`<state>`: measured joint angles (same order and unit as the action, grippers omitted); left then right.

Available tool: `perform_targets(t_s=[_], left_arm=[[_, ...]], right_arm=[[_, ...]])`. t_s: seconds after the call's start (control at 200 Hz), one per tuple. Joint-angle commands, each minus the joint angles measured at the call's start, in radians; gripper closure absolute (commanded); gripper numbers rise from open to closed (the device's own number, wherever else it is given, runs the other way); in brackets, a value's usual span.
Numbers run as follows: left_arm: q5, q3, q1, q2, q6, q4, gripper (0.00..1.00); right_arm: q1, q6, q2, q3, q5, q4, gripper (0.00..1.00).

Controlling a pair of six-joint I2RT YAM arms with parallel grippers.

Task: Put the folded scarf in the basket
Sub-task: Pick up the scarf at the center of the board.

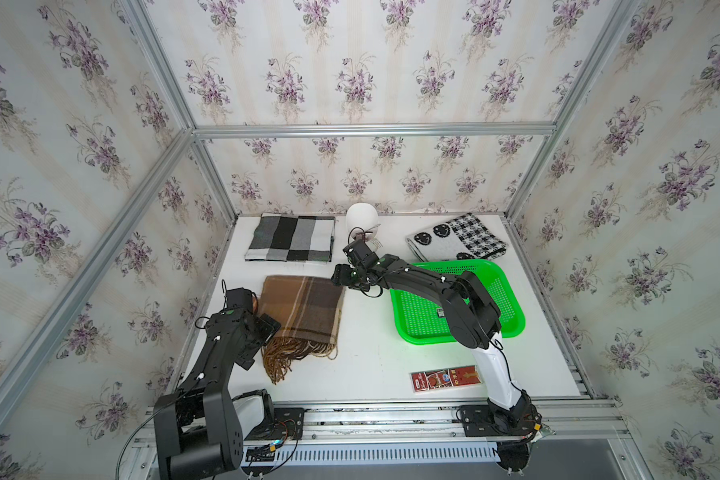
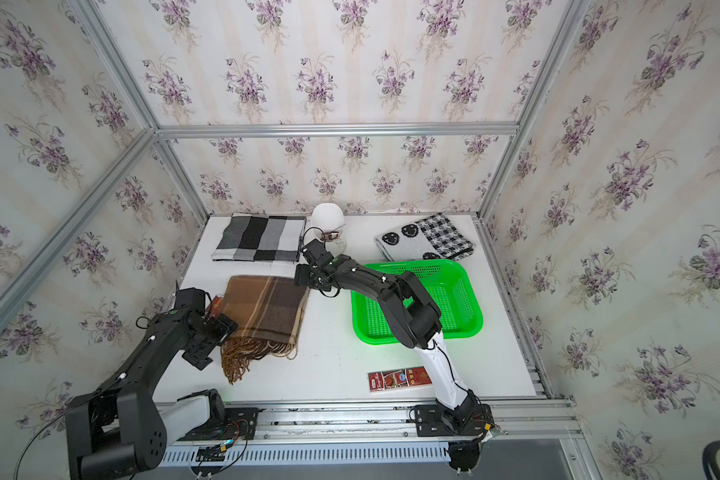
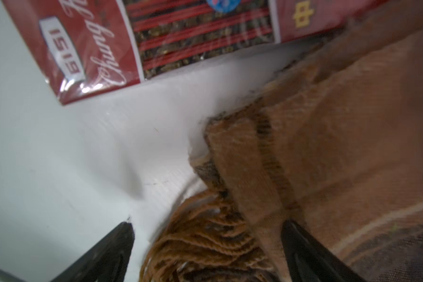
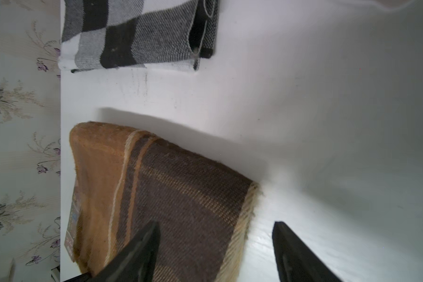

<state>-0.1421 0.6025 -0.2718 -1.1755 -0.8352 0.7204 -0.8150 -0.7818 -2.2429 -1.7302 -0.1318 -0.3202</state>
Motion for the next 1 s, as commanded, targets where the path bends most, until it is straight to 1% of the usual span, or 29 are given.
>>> perform_targets(t_s=[0.0, 0.215, 0.28, 0.515, 0.594, 0.689, 0.754, 0.864, 0.879, 0.914, 0.989, 0.994], left_arm=[[-0.077, -0.002, -0.034, -0.02, 0.024, -0.082, 0.01], [-0.075, 0.005, -0.048, -0.004, 0.055, -0.1, 0.0], [-0.073, 0.006, -0.057, 0.001, 0.068, -0.098, 0.0], [-0.143, 0.016, -0.103, -0.057, 0.101, -0.154, 0.0], [-0.168, 0.02, -0.105, -0.101, 0.102, -0.181, 0.04], [-0.179, 0.016, -0.106, -0.163, 0.097, -0.204, 0.1], [-0.191, -0.002, -0.106, -0.194, 0.081, -0.249, 0.11], [-0.204, -0.022, -0.106, -0.232, 0.058, -0.314, 0.19], [-0.205, -0.023, -0.106, -0.261, 0.055, -0.321, 0.2], [-0.21, -0.027, -0.106, -0.276, 0.05, -0.339, 0.23], [-0.211, -0.033, -0.102, -0.29, 0.037, -0.367, 0.31], [-0.224, -0.033, -0.102, -0.292, 0.036, -0.369, 0.32]], right_arm=[[-0.001, -0.035, -0.018, 0.003, -0.036, -0.016, 0.23], [-0.015, -0.076, 0.005, 0.067, -0.039, 0.013, 0.25], [-0.014, -0.074, -0.001, 0.065, -0.028, 0.013, 0.25], [-0.007, -0.067, -0.044, 0.041, -0.044, 0.01, 0.25], [-0.007, -0.066, -0.062, 0.022, -0.053, 0.0, 0.26], [-0.007, -0.066, -0.076, 0.006, -0.054, -0.01, 0.25], [-0.007, -0.064, -0.087, -0.004, -0.054, -0.015, 0.26], [-0.007, -0.057, -0.103, -0.018, -0.052, -0.029, 0.26], [-0.007, -0.057, -0.104, -0.019, -0.052, -0.029, 0.27], [-0.007, -0.057, -0.107, -0.018, -0.055, -0.029, 0.27], [-0.007, -0.059, -0.109, -0.017, -0.064, -0.029, 0.29], [-0.007, -0.059, -0.109, -0.017, -0.064, -0.029, 0.29]])
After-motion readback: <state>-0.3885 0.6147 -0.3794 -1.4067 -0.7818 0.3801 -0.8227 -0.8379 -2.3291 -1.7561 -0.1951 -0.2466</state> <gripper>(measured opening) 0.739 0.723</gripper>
